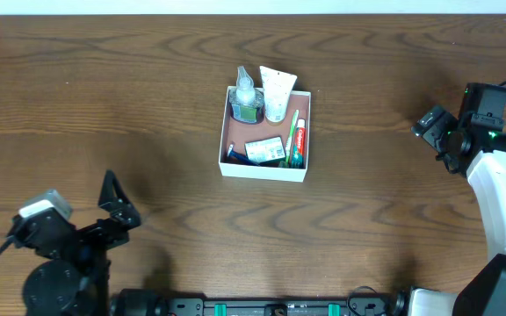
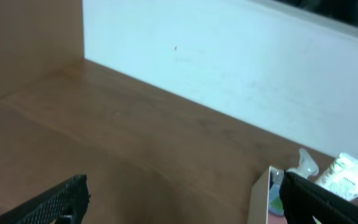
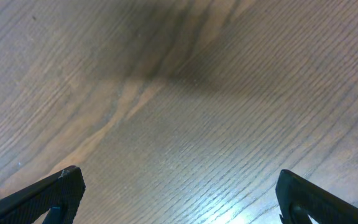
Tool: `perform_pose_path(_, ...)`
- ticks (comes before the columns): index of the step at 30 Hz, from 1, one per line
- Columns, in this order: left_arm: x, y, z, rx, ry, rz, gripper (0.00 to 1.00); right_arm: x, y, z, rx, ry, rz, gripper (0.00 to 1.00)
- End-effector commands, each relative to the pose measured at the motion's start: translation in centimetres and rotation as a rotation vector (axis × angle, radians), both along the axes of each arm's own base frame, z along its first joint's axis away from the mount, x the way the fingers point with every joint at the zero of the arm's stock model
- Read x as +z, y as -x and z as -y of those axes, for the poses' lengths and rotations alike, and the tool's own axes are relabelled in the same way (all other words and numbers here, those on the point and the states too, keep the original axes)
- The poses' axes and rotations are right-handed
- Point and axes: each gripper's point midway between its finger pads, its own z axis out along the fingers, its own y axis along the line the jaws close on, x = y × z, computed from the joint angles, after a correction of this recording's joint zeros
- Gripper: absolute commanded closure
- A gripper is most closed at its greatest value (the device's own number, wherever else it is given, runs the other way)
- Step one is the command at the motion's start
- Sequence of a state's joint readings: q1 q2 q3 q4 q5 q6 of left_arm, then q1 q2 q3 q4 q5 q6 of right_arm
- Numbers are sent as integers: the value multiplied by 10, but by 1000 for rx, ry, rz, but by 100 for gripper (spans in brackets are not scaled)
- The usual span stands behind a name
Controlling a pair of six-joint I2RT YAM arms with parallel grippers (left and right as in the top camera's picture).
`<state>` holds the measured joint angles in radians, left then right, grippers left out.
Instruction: Pack container
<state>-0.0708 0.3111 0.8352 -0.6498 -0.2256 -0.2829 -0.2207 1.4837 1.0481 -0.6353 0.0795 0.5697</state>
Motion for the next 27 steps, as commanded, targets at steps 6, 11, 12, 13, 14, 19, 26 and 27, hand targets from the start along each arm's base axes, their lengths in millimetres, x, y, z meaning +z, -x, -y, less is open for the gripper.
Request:
perform_pose_path(6, -25, -36, 17, -113, 8, 193, 2, 0, 1, 4, -18, 1, -1, 1)
perform_pose_path(11, -35, -48, 20, -142, 2, 285, 2, 0, 1, 4, -18, 1, -1, 1)
perform_pose_path(12, -38, -48, 20, -139, 0, 298, 2, 0, 1, 4, -18, 1, -1, 1)
perform_pose_path(13, -39, -48, 19, -137, -2, 311, 2, 0, 1, 4, -18, 1, -1, 1)
perform_pose_path(14, -39, -47, 18, -132, -4, 328, 2, 0, 1, 4, -18, 1, -1, 1)
perform_pose_path(19, -42, -39, 13, -110, -14, 375, 2, 0, 1, 4, -18, 1, -1, 1)
perform_pose_path(26, -62, -41, 15, -129, -11, 344, 2, 0, 1, 4, -18, 1, -1, 1)
perform_pose_path(27, -70, -42, 18, -141, -8, 325, 2, 0, 1, 4, -18, 1, -1, 1)
